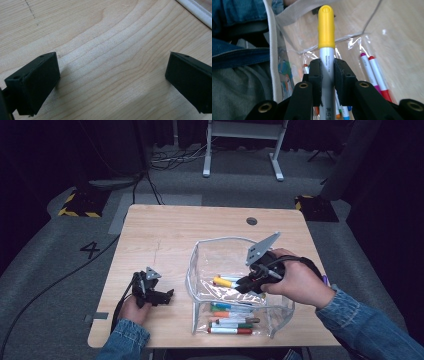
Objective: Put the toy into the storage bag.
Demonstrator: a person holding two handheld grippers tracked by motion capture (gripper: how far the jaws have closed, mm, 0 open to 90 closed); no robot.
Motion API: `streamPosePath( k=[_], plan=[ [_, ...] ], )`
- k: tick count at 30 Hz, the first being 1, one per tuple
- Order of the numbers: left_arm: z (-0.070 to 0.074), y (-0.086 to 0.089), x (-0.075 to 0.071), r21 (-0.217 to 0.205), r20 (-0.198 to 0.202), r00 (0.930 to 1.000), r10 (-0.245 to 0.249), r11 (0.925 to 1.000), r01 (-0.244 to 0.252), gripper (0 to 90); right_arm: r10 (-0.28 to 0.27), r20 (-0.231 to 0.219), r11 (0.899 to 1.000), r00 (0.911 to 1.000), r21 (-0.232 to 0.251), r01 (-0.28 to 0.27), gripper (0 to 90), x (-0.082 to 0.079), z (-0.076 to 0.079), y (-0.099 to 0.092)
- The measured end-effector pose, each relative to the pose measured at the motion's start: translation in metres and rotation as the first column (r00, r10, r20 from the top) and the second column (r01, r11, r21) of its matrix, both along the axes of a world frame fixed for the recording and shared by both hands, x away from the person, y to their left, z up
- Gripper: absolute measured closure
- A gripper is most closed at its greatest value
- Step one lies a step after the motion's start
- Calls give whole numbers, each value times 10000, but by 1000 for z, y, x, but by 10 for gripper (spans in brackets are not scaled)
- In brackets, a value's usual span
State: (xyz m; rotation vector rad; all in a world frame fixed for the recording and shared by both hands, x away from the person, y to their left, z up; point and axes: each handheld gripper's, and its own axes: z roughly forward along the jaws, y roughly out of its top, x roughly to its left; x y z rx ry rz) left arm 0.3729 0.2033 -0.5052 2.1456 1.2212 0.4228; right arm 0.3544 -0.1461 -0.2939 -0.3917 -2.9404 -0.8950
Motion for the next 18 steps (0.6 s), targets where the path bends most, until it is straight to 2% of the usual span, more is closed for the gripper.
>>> streamPosePath(
  k=[6, 11, 18],
  plan=[
    [0, 0, 0, 1, -1, 10000, 0, 10000, 0, 0, 540, -638, 9949, 9965, -812, -591, 770, 4, -30, 19],
    [0, 0, 0, 4, -1, 10000, -4, 10000, 4, 0, 966, -1267, 9859, 9872, -1242, -1124, 770, 7, -56, 26],
    [0, 0, 0, -4, -24, 10000, 2, 10000, -2, 0, 1082, -1843, 9741, 9769, -1767, -1412, 770, 13, -76, 33]
  ],
)
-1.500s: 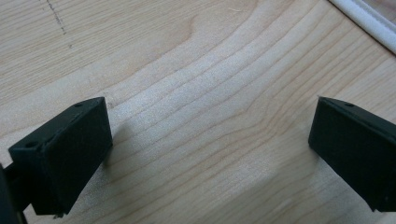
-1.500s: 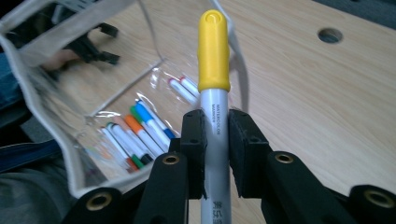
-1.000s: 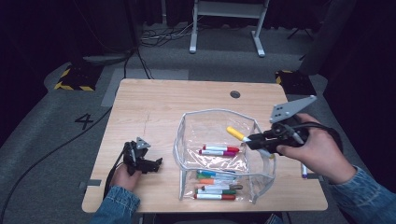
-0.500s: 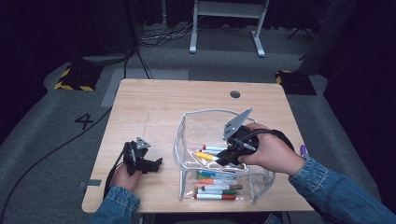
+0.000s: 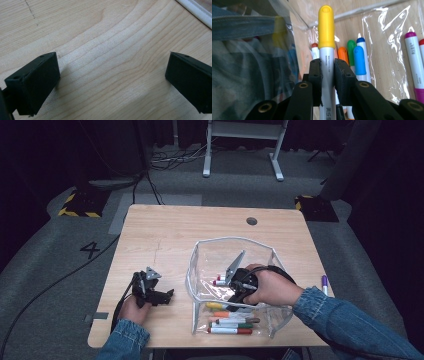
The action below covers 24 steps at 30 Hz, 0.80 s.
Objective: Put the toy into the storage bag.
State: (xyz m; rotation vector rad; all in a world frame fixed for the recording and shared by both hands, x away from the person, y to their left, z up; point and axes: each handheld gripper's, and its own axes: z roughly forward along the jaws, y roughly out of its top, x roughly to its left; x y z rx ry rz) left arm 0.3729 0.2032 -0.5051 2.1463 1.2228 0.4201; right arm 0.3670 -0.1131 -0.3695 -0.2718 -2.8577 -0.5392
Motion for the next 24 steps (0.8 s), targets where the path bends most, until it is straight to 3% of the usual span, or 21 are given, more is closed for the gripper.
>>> streamPosePath(
  k=[3, 7, 16, 18, 19, 22, 24],
  plan=[
    [0, 0, 0, -4, 2, 10000, 1, 10000, -1, 0, 98, -118, 9993, 9999, -364, -103, 770, 3, -9, 2],
    [0, 0, 0, -5, -11, 10000, 4, 10000, -4, 0, 646, -246, 9932, 9976, -951, -667, 770, 3, -23, 7],
    [0, 0, 0, -6, -6, 10000, 4, 10000, -4, 0, 727, -448, 9806, 9963, -1790, -796, 766, 5, -41, 11],
    [0, 0, 0, -4, -7, 10000, 2, 10000, -2, 0, 573, -580, 9836, 9967, -1676, -663, 558, 5, -47, 10],
    [0, 0, 0, -8, -5, 10000, 6, 10000, -6, 0, 621, -280, 9856, 9977, -1560, -657, 499, 6, -48, 10],
    [0, 0, 0, -28, -16, 10000, 4, 10000, -4, 0, 527, 568, 9921, 9970, -1166, -458, 484, 11, -39, 6],
    [0, 0, 1, -3, -3, 10000, -22, 10000, 22, 0, -125, 1083, 9995, 9940, -287, 157, 433, 14, -23, 2]
  ],
)
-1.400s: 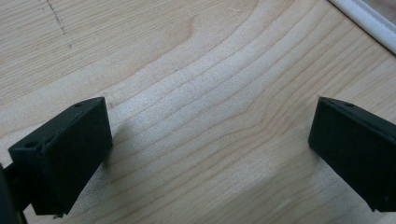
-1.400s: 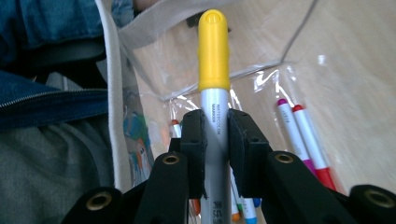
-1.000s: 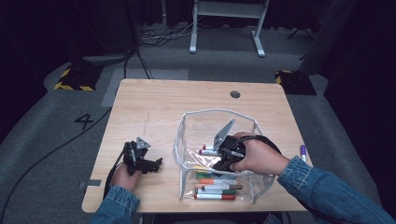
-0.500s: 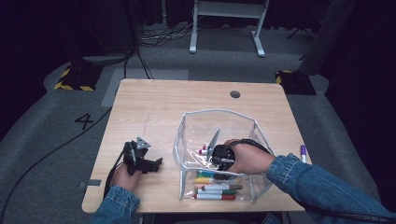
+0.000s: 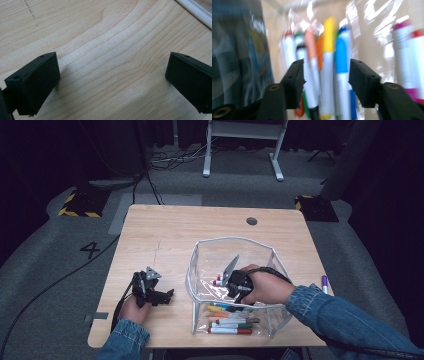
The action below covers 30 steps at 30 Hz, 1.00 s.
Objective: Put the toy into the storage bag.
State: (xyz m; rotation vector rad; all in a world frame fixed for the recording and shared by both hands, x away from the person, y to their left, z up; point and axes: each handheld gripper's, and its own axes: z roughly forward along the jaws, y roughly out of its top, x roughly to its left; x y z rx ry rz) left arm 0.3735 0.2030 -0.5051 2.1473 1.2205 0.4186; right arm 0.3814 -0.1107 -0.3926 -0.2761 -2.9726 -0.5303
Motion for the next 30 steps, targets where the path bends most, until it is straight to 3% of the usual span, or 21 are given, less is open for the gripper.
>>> streamPosePath(
  k=[4, 9, 12, 15, 16, 17, 18, 19, 20, 21, 22, 23, 24, 25, 26, 28, 30],
  plan=[
    [0, 0, 0, 30, 2, 10000, -34, 10000, 34, 0, -907, 843, 9848, 9923, 1555, 768, 430, 6, 38, -12],
    [0, 0, 0, 27, -2, 10000, -23, 10000, 23, 0, -1830, 1360, 9533, 9737, 2666, 1419, 439, -1, 79, -41],
    [0, 0, 0, 32, 0, 10000, -29, 10000, 29, 0, -2838, 1610, 9215, 9453, 3184, 2224, 443, -5, 97, -73],
    [0, 0, 0, 21, -4, 10000, -24, 10000, 24, 0, -3866, 1498, 8795, 9100, 3567, 3150, 446, -8, 106, -108],
    [0, 0, 0, 33, 0, 10000, -28, 10000, 28, 0, -4262, 1548, 8632, 8913, 3643, 3495, 444, -8, 108, -123],
    [0, 0, 0, 13, -8, 10000, -12, 10000, 12, 0, -4456, 1585, 8539, 8811, 3708, 3651, 448, -8, 107, -132],
    [0, 0, 0, 23, 0, 10000, -16, 10000, 16, 0, -4768, 1531, 8326, 8656, 3943, 3890, 439, -9, 106, -144],
    [0, 0, 0, -7, 0, 10000, 10, 10000, -10, 0, -5262, 1359, 7993, 8395, 4159, 4337, 414, -10, 103, -160],
    [0, 0, 0, 10, -8, 10000, -11, 10000, 11, 0, -5495, 1418, 7883, 8234, 4144, 4547, 436, -11, 99, -173],
    [0, 0, 0, 14, -11, 10000, -11, 10000, 11, 0, -5611, 1417, 7803, 8155, 4193, 4640, 439, -12, 95, -183],
    [0, 0, 0, 13, -4, 10000, -13, 10000, 13, 0, -5964, 1151, 7452, 7944, 4472, 4947, 419, -13, 90, -195],
    [0, 0, 0, 23, -6, 10000, -16, 10000, 16, 0, -6342, 689, 7019, 7701, 4690, 5360, 422, -15, 84, -207],
    [0, 0, 0, 8, -4, 10000, -10, 10000, 10, 0, -6681, 612, 6800, 7415, 4547, 5751, 447, -16, 77, -222],
    [0, 0, 0, 17, -6, 10000, -19, 10000, 19, 0, -6827, 792, 6783, 7264, 4384, 5897, 436, -16, 71, -230],
    [0, 0, 0, 11, -13, 10000, -11, 10000, 11, 0, -7007, 878, 6684, 7080, 4279, 6084, 431, -16, 63, -240],
    [0, 0, 0, 12, -9, 10000, -10, 10000, 10, 0, -7519, 556, 6129, 6569, 4261, 6654, 430, -15, 44, -261],
    [0, 0, 0, -5, 3, 10000, 10, 10000, -10, 0, -7933, 677, 5789, 6050, 3912, 7154, 424, -11, 23, -279]
  ],
)
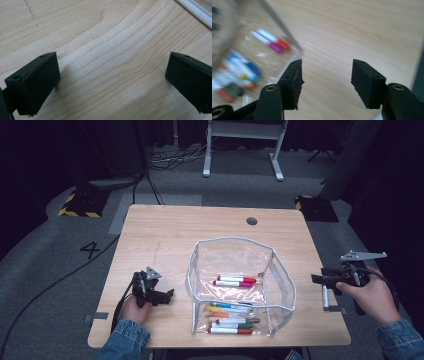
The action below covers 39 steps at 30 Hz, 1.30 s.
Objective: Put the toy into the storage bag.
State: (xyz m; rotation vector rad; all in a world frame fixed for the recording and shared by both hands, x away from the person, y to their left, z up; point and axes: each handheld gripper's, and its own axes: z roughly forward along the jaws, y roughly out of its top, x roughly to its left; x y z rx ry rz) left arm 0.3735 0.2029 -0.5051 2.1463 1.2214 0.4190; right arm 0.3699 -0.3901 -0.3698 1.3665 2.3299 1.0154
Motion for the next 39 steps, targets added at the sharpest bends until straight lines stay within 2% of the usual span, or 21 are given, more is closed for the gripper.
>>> streamPosePath(
  k=[3, 5, 6, 9, 11, 14, 18, 20, 23, 24, 25, 26, 27, 30, 33, 34, 36, 38, 39],
  plan=[
    [0, 0, 0, 20, -11, 10000, -21, 10000, 21, 0, -981, -300, 9925, 9947, -768, 956, 415, 4, -31, -22],
    [0, 0, 0, -8, -10, 10000, 3, 10000, -3, 0, -1487, -633, 9849, 9868, -990, 1421, 413, 5, -49, -33],
    [0, 0, 0, -2, -8, 10000, -2, 10000, 2, 0, -1707, -833, 9804, 9818, -1138, 1608, 414, 5, -56, -37],
    [0, 0, 0, 20, -11, 10000, -21, 10000, 21, 0, -2189, -1011, 9651, 9705, -1691, 2000, 422, 5, -75, -44],
    [0, 0, 0, -9, -11, 10000, 8, 10000, -8, 0, -2414, -1060, 9587, 9646, -1804, 2201, 445, 5, -83, -47],
    [0, 0, 0, -9, -10, 10000, 5, 10000, -5, 0, -2642, -1398, 9531, 9543, -1895, 2361, 522, 5, -91, -47],
    [0, 0, 0, 0, -9, 10000, -3, 10000, 3, 0, -2746, -1655, 9490, 9472, -2052, 2392, 580, 7, -99, -46],
    [0, 0, 0, 10, -5, 10000, 2, 10000, -2, 0, -2982, -1605, 9443, 9409, -1930, 2664, 596, 7, -102, -46],
    [0, 0, 0, -3, -12, 10000, 8, 10000, -8, 0, -2982, -1630, 9435, 9405, -1994, 2646, 604, 8, -102, -45],
    [0, 0, 0, -20, -16, 10000, 5, 10000, -5, 0, -3066, -1596, 9412, 9384, -1975, 2740, 625, 8, -102, -45],
    [0, 0, 0, -19, -15, 10000, 5, 10000, -5, 0, -3176, -1631, 9405, 9341, -1795, 2885, 684, 8, -102, -45],
    [0, 0, 0, -8, -10, 10000, 7, 10000, -7, 0, -3208, -1585, 9379, 9338, -1903, 2899, 752, 7, -102, -45],
    [0, 0, 0, 7, -4, 10000, 6, 10000, -6, 0, -3225, -1518, 9367, 9343, -1933, 2919, 761, 8, -102, -45],
    [0, 0, 0, 8, -6, 10000, 5, 10000, -5, 0, -3409, -1496, 9305, 9281, -1944, 3105, 767, 8, -102, -44],
    [0, 0, 0, 8, -4, 10000, 3, 10000, -3, 0, -3319, -1633, 9367, 9291, -1733, 3042, 769, 7, -98, -43],
    [0, 0, 0, 9, -5, 10000, 2, 10000, -2, 0, -3229, -1563, 9404, 9335, -1642, 2978, 769, 6, -93, -42],
    [0, 0, 0, -2, -10, 10000, 7, 10000, -7, 0, -2825, -1220, 9549, 9515, -1300, 2669, 770, 4, -77, -38],
    [0, 0, 0, 7, -7, 10000, 5, 10000, -5, 0, -2165, -816, 9746, 9729, -766, 2104, 770, 1, -50, -28],
    [0, 0, 0, 5, -8, 10000, 4, 10000, -4, 0, -1909, -663, 9805, 9794, -611, 1870, 769, 0, -39, -24]
  ],
)
